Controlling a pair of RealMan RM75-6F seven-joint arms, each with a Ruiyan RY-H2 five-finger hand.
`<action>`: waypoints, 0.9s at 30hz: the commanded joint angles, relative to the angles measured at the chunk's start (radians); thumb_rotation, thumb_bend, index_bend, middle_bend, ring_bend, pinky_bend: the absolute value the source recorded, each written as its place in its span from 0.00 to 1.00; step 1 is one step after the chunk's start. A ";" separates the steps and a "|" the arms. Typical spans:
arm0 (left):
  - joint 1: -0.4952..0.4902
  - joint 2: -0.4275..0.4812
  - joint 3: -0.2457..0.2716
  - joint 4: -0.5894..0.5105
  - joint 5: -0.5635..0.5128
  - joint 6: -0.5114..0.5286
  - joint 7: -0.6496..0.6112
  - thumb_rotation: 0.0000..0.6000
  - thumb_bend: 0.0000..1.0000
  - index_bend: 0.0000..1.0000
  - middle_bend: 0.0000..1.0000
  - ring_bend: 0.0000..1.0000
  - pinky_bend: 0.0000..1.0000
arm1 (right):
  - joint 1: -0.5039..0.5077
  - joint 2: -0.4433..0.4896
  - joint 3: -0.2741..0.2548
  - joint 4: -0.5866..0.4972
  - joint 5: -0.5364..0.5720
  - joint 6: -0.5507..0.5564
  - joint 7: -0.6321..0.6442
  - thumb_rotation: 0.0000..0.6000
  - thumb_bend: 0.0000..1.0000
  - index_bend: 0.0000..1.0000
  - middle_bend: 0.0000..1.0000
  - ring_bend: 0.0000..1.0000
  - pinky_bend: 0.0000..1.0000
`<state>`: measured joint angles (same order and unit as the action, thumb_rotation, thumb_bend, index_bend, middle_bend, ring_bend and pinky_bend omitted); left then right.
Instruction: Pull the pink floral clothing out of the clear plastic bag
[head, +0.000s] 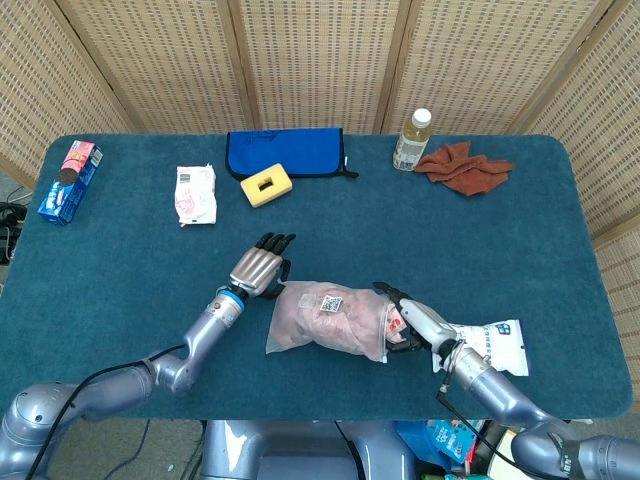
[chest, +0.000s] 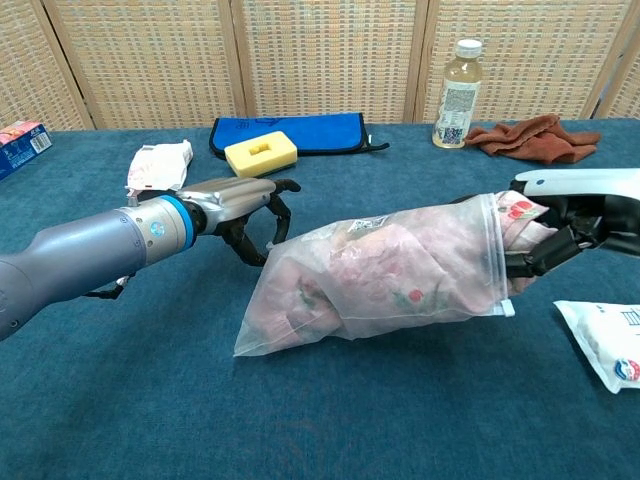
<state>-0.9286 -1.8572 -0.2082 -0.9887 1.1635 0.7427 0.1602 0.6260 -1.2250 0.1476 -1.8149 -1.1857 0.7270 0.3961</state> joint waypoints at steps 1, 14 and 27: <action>0.006 0.012 0.000 -0.011 0.001 0.007 -0.002 1.00 0.51 0.63 0.00 0.00 0.00 | -0.004 0.004 0.003 0.001 -0.003 0.007 0.004 1.00 0.71 0.76 0.00 0.00 0.00; 0.128 0.307 0.023 -0.121 0.043 0.099 -0.082 1.00 0.51 0.63 0.00 0.00 0.00 | -0.029 0.052 0.039 0.072 0.033 0.072 -0.010 1.00 0.74 0.76 0.00 0.00 0.00; 0.315 0.618 0.104 -0.106 0.058 0.139 -0.237 1.00 0.51 0.63 0.00 0.00 0.00 | -0.074 0.134 0.055 0.135 0.027 0.099 0.035 1.00 0.74 0.76 0.00 0.00 0.00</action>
<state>-0.6513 -1.2839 -0.1212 -1.1147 1.2434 0.8883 -0.0448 0.5575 -1.0952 0.2012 -1.6865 -1.1553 0.8219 0.4257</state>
